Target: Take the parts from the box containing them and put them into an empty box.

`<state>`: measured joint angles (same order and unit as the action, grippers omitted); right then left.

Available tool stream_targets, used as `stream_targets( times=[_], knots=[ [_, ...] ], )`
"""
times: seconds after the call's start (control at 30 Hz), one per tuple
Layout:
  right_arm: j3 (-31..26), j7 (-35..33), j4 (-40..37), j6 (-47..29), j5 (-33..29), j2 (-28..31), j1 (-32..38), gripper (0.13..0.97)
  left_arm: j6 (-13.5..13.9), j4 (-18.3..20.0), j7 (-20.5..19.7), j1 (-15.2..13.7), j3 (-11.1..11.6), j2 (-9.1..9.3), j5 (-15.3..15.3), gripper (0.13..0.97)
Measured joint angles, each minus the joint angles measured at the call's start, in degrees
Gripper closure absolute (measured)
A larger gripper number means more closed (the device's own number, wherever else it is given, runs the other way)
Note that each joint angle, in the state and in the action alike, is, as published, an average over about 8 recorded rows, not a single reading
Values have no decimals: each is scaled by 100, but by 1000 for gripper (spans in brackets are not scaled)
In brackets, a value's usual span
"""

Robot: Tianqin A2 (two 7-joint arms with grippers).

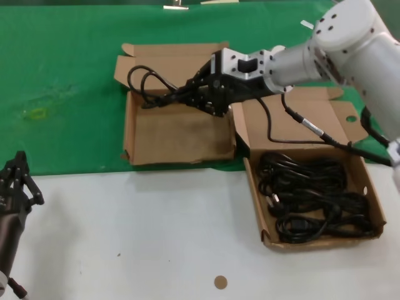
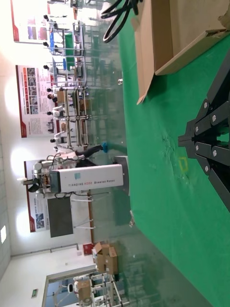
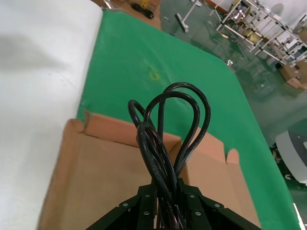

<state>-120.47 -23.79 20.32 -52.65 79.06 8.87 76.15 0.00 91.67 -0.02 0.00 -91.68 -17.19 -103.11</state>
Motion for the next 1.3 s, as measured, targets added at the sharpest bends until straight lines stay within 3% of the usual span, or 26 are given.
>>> stream_targets(
  times=[0.23,0.47,0.63,0.93,1.2,1.3],
  knots=[
    [213,-842,-1248,287,152,-382,439,866,0,0,0,0,0,0,0,953],
    [277,-1169,-1726,458,144,-503,591,798,0,0,0,0,0,0,0,953],
    [280,-1222,-1820,539,107,-518,619,789,0,0,0,0,0,0,0,953],
    [285,-1230,-1839,563,97,-520,624,641,0,0,0,0,0,0,0,953],
    [351,-1142,-1614,681,155,-486,416,430,0,0,0,0,0,0,0,926],
    [425,-1038,-1358,815,222,-447,180,430,0,0,0,0,0,0,0,910]
  ],
)
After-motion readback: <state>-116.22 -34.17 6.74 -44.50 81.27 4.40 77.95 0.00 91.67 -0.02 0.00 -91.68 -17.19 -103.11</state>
